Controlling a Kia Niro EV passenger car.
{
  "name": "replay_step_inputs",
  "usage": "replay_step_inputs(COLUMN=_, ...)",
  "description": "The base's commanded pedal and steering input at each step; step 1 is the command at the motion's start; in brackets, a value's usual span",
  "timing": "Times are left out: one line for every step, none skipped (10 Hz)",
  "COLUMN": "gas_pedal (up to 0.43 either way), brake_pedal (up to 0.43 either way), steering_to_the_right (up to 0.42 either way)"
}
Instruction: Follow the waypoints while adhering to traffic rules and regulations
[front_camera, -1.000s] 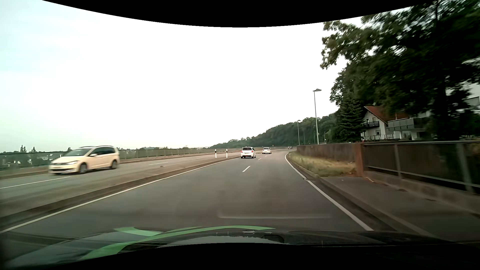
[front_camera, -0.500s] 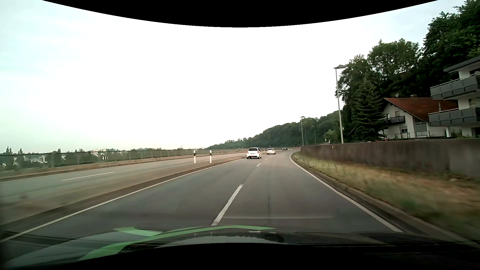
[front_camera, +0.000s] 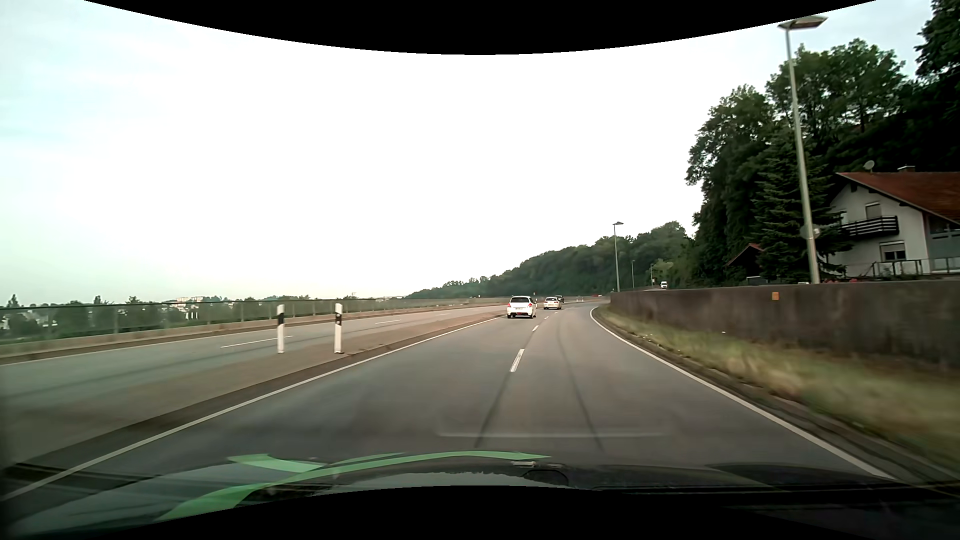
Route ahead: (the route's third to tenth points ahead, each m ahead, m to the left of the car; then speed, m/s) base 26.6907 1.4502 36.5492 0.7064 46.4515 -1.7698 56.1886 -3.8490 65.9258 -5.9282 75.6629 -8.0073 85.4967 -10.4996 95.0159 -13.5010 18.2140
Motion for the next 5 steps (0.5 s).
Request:
replay_step_inputs(gas_pedal=0.220, brake_pedal=0.000, steering_to_the_right=0.011)
replay_step_inputs(gas_pedal=0.220, brake_pedal=0.000, steering_to_the_right=0.014)
replay_step_inputs(gas_pedal=0.209, brake_pedal=0.000, steering_to_the_right=0.014)
replay_step_inputs(gas_pedal=0.209, brake_pedal=0.000, steering_to_the_right=0.015)
replay_step_inputs(gas_pedal=0.197, brake_pedal=0.000, steering_to_the_right=0.016)
